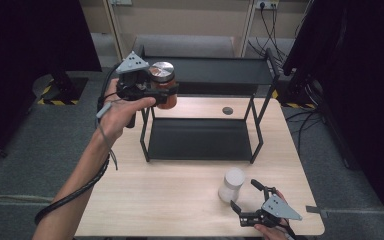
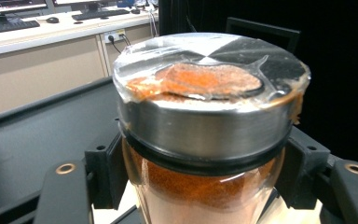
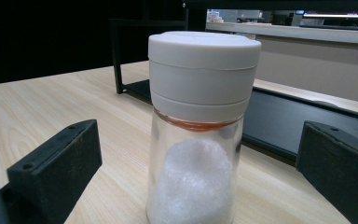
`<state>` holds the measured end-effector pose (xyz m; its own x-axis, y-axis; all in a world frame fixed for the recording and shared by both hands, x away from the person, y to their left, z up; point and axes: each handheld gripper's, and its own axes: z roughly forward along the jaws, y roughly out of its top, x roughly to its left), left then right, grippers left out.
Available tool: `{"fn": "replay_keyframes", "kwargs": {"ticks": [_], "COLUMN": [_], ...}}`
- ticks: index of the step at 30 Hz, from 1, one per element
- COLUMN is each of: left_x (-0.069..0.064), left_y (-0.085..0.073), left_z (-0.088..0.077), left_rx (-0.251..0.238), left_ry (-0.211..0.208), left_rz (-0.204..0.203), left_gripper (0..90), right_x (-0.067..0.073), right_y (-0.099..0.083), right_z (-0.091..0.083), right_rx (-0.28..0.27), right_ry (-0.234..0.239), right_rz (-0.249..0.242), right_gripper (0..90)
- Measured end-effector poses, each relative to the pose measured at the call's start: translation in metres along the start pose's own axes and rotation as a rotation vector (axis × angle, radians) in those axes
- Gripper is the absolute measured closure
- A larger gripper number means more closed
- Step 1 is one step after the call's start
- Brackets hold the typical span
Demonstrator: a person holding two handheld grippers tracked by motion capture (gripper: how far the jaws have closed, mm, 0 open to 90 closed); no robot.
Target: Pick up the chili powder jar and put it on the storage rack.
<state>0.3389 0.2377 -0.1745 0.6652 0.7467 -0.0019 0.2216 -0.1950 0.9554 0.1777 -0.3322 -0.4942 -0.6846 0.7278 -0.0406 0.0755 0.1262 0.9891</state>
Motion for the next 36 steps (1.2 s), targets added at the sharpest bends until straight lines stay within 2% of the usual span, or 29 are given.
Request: {"fn": "replay_keyframes", "kwargs": {"ticks": [6,15,24,36], "left_x": [0.001,0.006,0.012,0.02], "left_y": [0.013,0.029,0.033,0.038], "left_z": [0.003,0.008,0.022,0.04], "left_rx": [0.006,-0.002,-0.004,-0.015], "left_ry": [0.016,0.062,0.11,0.182], "left_rz": [0.001,-0.027,-0.062,-0.075], "left_gripper": [30.6,30.6,30.6,30.6], "right_x": [0.0,-0.001,-0.001,-0.001], "right_y": [0.0,0.0,0.0,0.0], "right_z": [0.0,0.0,0.0,0.0], "right_rx": [0.0,0.0,-0.001,-0.002], "right_ry": [0.003,0.005,0.006,0.009], "right_rz": [0.0,0.0,0.0,0.003], "right_gripper": [0.2,0.2,0.2,0.2]}}
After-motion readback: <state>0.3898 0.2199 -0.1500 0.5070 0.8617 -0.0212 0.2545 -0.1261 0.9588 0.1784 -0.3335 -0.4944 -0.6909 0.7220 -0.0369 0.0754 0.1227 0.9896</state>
